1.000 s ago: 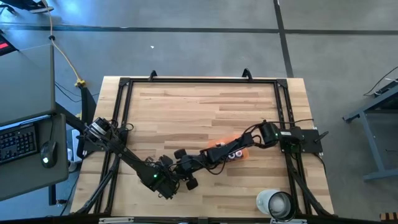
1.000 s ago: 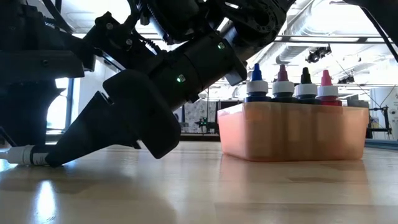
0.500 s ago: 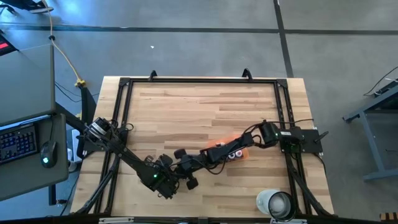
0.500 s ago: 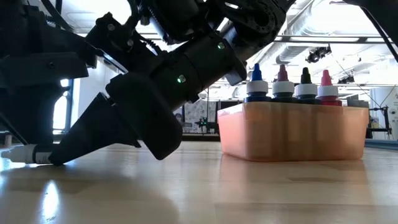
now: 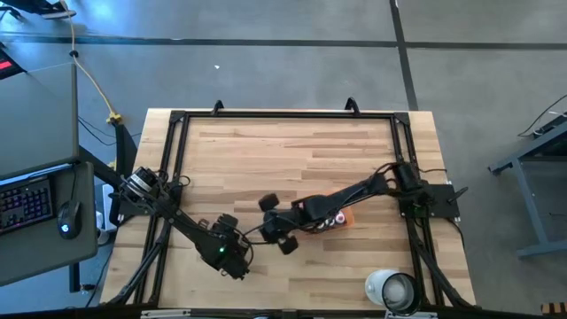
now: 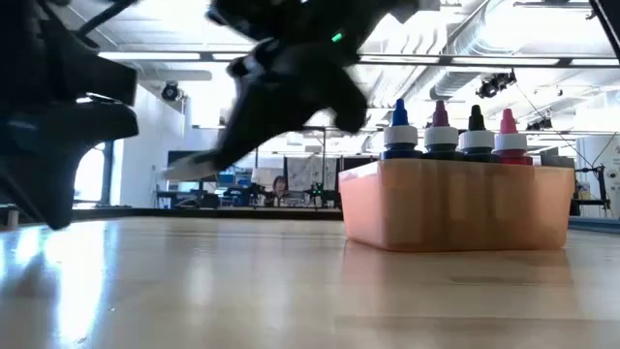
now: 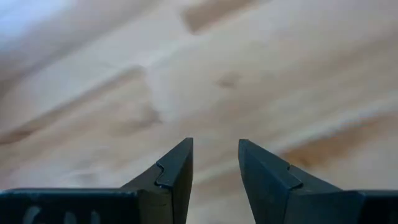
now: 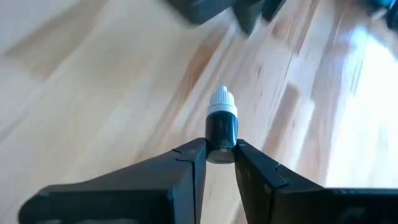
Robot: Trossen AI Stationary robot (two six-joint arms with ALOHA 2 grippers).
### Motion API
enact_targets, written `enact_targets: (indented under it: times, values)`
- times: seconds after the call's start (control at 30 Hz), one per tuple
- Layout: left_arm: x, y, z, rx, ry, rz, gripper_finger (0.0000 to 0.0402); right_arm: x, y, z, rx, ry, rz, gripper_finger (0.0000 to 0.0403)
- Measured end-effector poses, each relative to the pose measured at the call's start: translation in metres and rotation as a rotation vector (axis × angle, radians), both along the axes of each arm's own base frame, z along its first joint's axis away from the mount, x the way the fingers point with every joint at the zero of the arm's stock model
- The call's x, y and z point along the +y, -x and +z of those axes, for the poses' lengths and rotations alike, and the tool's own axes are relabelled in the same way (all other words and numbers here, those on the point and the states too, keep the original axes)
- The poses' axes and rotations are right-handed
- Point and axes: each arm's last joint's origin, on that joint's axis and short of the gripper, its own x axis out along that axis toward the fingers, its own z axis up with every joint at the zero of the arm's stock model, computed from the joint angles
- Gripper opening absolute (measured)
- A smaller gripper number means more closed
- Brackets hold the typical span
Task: Pick & Place food coloring
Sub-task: Put the small green food coloring bottle into the orange bin
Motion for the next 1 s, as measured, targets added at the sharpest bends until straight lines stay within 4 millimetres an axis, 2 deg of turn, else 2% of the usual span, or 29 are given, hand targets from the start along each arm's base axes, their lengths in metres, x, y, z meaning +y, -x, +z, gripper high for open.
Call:
enact_targets:
  times: [0.17,0.3,0.4,0.53,0.67,0.83,1.0]
  values:
    - [0.003,0.003,0.001,0.008,-0.028,0.059,0.0126,-0.009,0.026,0.029,0.120,0.148,-0.023,0.0069]
    - [0.002,0.002,0.000,-0.005,-0.014,0.047,0.0126,-0.027,0.047,0.049,0.203,0.308,-0.144,0.0070]
    - [0.001,0.000,0.000,-0.017,-0.003,0.045,0.0126,-0.045,0.065,0.058,0.323,0.313,-0.273,0.0070]
    - [0.000,-0.001,0.000,-0.028,0.005,0.042,0.0126,-0.065,0.084,0.054,0.527,0.229,-0.405,0.0070]
    - [0.000,-0.001,0.000,-0.041,-0.004,0.035,0.0126,-0.072,0.095,0.036,0.644,0.191,-0.415,0.0071]
    - [0.000,-0.002,0.000,-0.050,-0.014,0.032,0.0126,-0.074,0.102,0.021,0.673,0.176,-0.387,0.0071]
    - [0.000,-0.002,0.000,-0.044,-0.018,0.014,0.0126,-0.076,0.102,0.021,0.656,0.264,-0.374,0.0071]
